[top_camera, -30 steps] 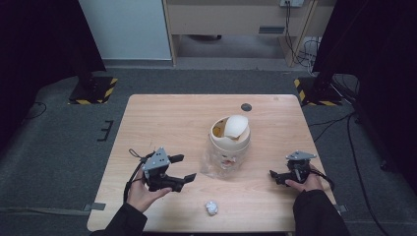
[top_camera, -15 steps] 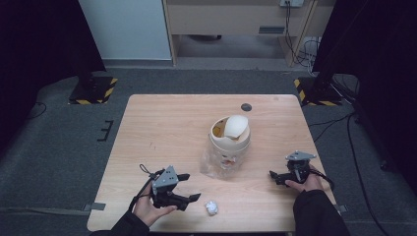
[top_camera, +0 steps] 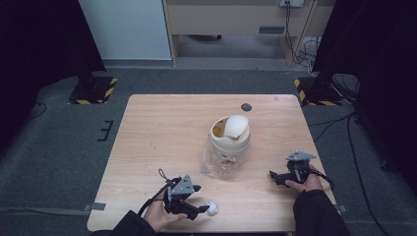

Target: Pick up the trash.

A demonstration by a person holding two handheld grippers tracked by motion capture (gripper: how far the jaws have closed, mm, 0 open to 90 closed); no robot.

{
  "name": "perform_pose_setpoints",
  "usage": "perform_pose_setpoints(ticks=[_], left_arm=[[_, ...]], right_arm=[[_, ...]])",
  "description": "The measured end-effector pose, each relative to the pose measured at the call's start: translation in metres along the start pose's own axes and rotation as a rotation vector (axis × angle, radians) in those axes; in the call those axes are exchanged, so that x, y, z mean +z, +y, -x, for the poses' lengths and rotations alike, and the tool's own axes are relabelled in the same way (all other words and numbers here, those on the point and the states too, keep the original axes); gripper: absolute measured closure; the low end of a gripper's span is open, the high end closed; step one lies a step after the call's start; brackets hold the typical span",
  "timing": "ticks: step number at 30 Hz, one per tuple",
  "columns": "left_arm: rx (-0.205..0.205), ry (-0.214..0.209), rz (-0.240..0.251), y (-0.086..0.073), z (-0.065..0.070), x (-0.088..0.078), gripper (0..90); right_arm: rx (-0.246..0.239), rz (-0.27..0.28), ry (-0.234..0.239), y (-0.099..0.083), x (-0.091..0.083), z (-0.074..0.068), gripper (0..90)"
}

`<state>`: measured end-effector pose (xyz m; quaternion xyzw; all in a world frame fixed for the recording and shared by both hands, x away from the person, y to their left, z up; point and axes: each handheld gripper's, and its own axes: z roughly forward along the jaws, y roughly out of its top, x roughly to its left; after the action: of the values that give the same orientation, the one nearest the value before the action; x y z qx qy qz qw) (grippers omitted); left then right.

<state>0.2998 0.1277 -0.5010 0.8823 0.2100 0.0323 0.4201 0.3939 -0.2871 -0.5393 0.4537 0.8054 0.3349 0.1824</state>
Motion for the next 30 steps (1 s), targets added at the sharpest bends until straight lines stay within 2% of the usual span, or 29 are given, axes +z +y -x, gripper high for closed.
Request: perform_pose_setpoints(ticks=[11, 21, 24, 30], left_arm=[[0.057, -0.030, -0.108, -0.002, 0.009, 0.026, 30.7], [0.077, -0.034, -0.130, 0.000, 0.009, 0.033, 38.9], [0.071, -0.039, -0.129, 0.001, 0.009, 0.033, 41.9], [0.104, -0.028, -0.134, 0.003, 0.010, 0.036, 49.5]], right_arm=[[0.000, 0.000, 0.000, 0.000, 0.000, 0.000, 0.7], [0.000, 0.000, 0.000, 0.000, 0.000, 0.000, 0.7], [-0.003, -0.001, 0.000, 0.000, 0.000, 0.000, 0.7], [0.000, 0.000, 0.000, 0.000, 0.000, 0.000, 0.7]])
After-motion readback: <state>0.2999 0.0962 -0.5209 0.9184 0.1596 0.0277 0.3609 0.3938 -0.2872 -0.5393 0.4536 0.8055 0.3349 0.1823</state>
